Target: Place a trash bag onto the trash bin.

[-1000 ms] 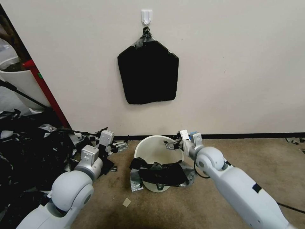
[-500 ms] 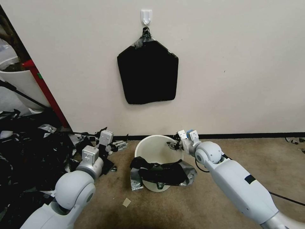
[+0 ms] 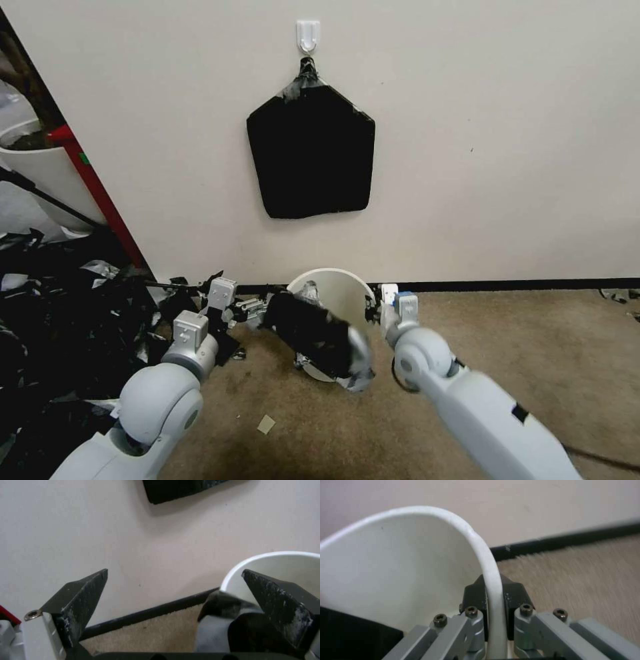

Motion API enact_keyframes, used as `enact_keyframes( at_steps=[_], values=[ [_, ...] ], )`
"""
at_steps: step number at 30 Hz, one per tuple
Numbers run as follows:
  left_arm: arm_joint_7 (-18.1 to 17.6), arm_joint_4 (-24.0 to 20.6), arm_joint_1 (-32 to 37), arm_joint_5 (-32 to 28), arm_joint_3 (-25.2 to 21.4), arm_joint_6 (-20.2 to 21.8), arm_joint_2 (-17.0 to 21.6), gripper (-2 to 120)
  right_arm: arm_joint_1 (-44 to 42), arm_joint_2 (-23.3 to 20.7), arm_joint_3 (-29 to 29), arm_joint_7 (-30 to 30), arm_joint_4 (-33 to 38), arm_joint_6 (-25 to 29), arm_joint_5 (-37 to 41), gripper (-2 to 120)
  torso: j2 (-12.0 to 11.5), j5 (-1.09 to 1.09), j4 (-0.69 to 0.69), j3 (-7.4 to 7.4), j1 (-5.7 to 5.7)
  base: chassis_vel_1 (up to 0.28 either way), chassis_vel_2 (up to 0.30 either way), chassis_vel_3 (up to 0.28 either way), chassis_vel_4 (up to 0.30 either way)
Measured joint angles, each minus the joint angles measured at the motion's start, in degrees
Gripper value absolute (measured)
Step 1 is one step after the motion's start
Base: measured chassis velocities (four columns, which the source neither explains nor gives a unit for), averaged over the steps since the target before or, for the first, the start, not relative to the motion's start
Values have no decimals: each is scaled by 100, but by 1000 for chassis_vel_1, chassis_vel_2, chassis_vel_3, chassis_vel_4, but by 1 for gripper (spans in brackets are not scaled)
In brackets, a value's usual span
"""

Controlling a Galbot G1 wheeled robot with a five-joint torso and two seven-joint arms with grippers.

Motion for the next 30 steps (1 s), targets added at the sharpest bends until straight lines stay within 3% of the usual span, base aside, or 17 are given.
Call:
enact_keyframes(
  at_steps=[2,7,14,17,18,24,28,30],
  values=[
    [-9,45,-7,23,33,-13,-27,100,-227,231,53,608,163,430,188,7,0,-1,1,0,0,0,0,0,0],
    [-16,138,-29,126,134,-23,-84,100,-520,712,118,1471,305,1235,177,7,0,0,2,0,0,0,0,0,0],
    [-18,284,-4,241,162,-50,-162,100,-636,874,173,1821,335,1418,38,7,0,0,2,0,0,0,0,0,0],
    [-17,309,18,263,155,-55,-188,100,-680,885,172,1829,417,1478,20,8,0,0,2,0,0,0,0,0,0],
    [-18,344,28,281,130,-58,-206,100,-737,903,153,1840,527,1630,-73,16,0,0,2,0,0,0,0,0,0],
    [-18,434,21,297,45,-61,-229,100,-852,888,110,1882,804,1877,-376,33,0,0,2,0,0,0,0,0,0],
    [-18,560,-26,307,-2,-70,-261,100,-926,716,108,1340,910,2131,-955,47,0,1,2,0,0,0,0,0,0],
    [-18,649,-66,311,-11,-78,-299,100,-959,536,89,786,994,2214,-1196,54,0,1,2,0,0,0,0,0,0]
  ],
)
